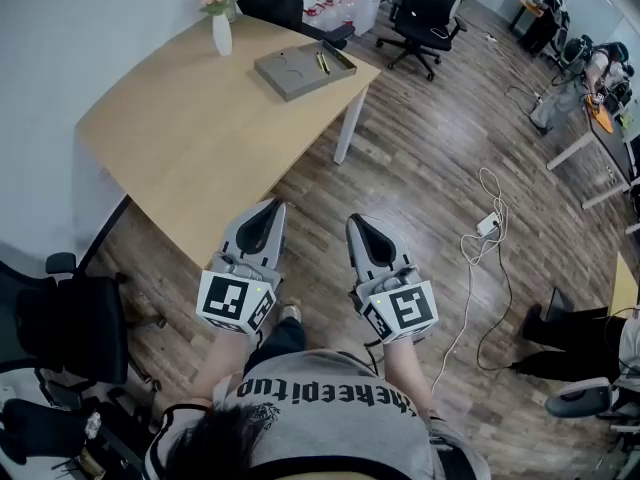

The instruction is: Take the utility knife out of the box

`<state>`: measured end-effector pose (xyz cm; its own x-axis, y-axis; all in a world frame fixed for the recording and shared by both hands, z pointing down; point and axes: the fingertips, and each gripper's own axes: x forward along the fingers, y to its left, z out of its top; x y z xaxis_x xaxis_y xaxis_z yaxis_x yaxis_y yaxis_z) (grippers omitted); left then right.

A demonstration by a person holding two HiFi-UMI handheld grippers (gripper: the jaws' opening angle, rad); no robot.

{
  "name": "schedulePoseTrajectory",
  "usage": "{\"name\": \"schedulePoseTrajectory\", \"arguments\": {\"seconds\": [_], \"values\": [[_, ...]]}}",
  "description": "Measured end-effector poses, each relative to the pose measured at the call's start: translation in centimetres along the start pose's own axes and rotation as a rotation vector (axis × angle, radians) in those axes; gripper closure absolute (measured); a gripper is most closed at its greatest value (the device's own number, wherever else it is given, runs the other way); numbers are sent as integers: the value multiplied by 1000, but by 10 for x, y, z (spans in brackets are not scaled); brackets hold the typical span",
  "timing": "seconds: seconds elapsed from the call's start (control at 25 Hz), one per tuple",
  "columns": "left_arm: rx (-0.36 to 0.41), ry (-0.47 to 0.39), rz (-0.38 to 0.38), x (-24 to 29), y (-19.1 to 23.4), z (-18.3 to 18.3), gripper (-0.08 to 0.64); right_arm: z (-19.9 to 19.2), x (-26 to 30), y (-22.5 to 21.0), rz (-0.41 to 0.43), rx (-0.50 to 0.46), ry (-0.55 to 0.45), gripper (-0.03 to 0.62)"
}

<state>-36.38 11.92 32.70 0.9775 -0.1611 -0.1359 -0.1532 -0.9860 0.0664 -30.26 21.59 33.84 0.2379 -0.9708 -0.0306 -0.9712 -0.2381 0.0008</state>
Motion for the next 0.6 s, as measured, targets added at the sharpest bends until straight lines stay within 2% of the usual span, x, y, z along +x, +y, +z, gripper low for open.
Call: {"name": "schedulePoseTrajectory", "arguments": {"seconds": [0.28,0.6], "values": [[3,0,-25,9,24,-1,541,0,29,9,-12,-36,-28,586],[24,-9,-60,22,57,3,541,1,54,0,-88,-25,-48,586]]}}
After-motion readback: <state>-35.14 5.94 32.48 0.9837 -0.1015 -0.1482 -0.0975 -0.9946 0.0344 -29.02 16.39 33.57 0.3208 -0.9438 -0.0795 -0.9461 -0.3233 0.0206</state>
